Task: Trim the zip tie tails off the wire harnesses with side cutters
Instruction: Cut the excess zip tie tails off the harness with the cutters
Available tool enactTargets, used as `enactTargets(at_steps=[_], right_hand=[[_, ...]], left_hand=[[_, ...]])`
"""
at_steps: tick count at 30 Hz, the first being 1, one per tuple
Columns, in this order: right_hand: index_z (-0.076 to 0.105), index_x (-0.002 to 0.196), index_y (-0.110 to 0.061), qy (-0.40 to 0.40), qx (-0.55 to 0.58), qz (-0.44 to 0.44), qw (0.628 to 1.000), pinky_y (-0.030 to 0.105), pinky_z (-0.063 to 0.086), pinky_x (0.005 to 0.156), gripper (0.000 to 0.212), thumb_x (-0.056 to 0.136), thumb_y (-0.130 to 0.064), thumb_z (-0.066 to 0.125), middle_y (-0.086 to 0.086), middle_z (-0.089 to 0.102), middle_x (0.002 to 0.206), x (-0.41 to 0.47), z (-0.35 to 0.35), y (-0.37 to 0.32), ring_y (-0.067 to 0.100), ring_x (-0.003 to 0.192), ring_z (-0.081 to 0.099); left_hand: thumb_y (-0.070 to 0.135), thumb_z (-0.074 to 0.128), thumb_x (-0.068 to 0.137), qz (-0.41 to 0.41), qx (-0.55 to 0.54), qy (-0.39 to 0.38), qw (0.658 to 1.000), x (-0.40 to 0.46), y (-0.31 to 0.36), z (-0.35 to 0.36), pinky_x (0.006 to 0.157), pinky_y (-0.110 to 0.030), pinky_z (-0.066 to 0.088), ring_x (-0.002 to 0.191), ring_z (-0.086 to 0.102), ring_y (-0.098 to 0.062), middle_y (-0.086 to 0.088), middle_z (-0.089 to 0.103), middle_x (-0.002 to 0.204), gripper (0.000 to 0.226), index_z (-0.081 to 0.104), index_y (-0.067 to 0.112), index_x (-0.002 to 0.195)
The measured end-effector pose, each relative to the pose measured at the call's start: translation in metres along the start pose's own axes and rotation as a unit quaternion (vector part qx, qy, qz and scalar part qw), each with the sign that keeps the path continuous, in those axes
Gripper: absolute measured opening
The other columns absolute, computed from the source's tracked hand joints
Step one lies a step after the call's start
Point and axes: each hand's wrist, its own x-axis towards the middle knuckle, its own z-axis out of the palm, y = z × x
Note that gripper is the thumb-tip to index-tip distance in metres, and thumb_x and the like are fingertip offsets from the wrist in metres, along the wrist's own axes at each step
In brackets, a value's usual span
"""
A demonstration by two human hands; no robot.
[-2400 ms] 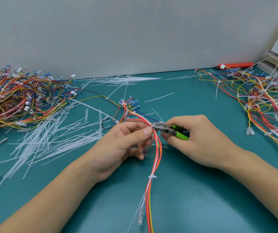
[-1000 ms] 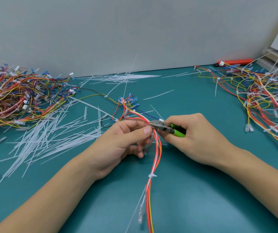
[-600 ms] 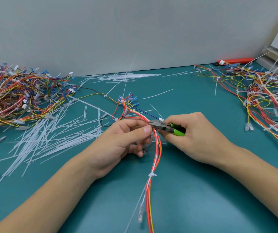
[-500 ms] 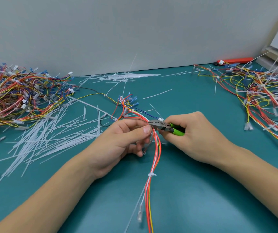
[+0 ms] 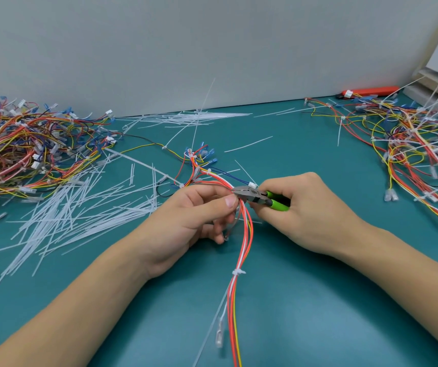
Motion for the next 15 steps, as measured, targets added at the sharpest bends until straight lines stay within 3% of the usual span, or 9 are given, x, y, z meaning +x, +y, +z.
enactTargets(at_steps=[4,9,13,15], right_hand=[[0.054,0.069,-0.010,-0.005,-0.017,0.000,1.000,0.038,0.031,0.051,0.025,0.091,-0.019,0.065,0.008,0.038,0.058,0.001,0.000,0.001,0.025,0.060,0.032],[0.052,0.068,-0.009,0.009,-0.044,0.005,0.999,0.038,0.032,0.050,0.032,0.089,-0.034,0.055,0.008,0.038,0.057,0.000,0.004,0.001,0.023,0.057,0.030],[0.067,0.076,-0.008,0.121,0.057,0.064,0.989,0.022,0.020,0.046,0.045,0.098,-0.047,0.063,-0.001,0.032,0.052,0.004,-0.003,0.003,0.009,0.049,0.026],[0.068,0.086,-0.005,0.147,0.118,0.112,0.976,0.025,0.029,0.053,0.052,0.092,-0.057,0.061,0.008,0.045,0.057,0.008,-0.009,0.006,0.010,0.053,0.034]], left_hand=[[0.025,0.067,0.092,0.003,0.003,0.001,1.000,0.000,-0.001,0.000,0.058,-0.024,0.049,0.063,0.046,-0.016,-0.003,0.058,0.075,0.014,0.073,0.022,0.080],[0.026,0.068,0.091,0.002,0.008,0.007,1.000,0.000,-0.001,-0.001,0.057,-0.024,0.050,0.062,0.047,-0.016,-0.003,0.058,0.075,0.012,0.073,0.020,0.083],[0.028,0.069,0.091,-0.003,0.009,0.009,1.000,-0.001,-0.001,0.000,0.058,-0.024,0.050,0.063,0.047,-0.015,-0.002,0.059,0.076,0.012,0.074,0.017,0.089],[0.029,0.069,0.091,-0.008,0.012,0.015,1.000,-0.001,-0.001,0.000,0.058,-0.024,0.050,0.062,0.048,-0.014,-0.002,0.059,0.075,0.014,0.074,0.016,0.091]])
